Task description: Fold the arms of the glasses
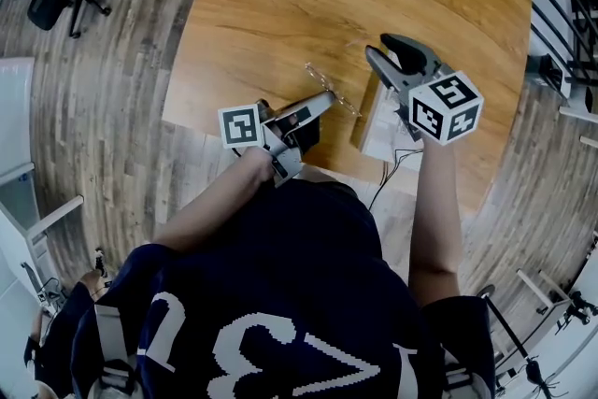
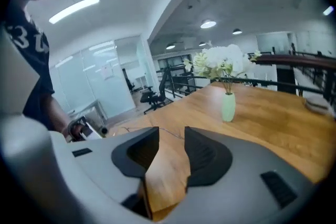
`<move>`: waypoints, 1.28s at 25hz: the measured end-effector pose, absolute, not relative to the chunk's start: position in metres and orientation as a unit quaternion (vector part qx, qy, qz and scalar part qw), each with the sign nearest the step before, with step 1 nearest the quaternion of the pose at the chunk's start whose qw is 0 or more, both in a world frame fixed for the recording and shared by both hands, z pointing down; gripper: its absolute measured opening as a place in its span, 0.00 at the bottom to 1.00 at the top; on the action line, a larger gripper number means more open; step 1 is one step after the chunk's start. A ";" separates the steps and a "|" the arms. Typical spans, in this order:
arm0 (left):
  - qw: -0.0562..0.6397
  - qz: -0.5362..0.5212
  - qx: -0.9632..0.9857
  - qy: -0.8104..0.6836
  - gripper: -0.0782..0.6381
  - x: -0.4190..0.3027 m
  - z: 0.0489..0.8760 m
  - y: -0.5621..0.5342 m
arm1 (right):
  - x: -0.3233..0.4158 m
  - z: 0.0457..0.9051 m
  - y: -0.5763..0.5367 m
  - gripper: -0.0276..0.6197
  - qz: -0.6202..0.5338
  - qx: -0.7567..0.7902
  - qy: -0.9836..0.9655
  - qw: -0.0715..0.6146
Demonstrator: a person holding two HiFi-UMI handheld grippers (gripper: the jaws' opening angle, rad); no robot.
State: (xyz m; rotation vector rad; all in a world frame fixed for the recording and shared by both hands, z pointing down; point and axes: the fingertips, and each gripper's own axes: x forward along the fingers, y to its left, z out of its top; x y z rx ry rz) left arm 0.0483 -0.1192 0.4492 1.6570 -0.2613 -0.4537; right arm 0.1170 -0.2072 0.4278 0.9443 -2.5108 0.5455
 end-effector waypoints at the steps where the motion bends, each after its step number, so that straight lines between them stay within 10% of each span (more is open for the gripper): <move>1: 0.647 -0.196 0.728 -0.113 0.13 0.049 0.450 -0.118 | 0.115 0.432 -0.210 0.28 0.170 0.326 -0.900 0.232; 19: 0.650 -0.197 0.722 -0.133 0.13 0.037 0.456 -0.127 | 0.087 0.485 -0.104 0.12 0.035 0.071 -0.893 0.443; 32: 0.681 -0.177 0.674 -0.224 0.14 0.038 0.514 -0.139 | 0.142 0.485 -0.132 0.15 0.145 0.289 -0.877 0.355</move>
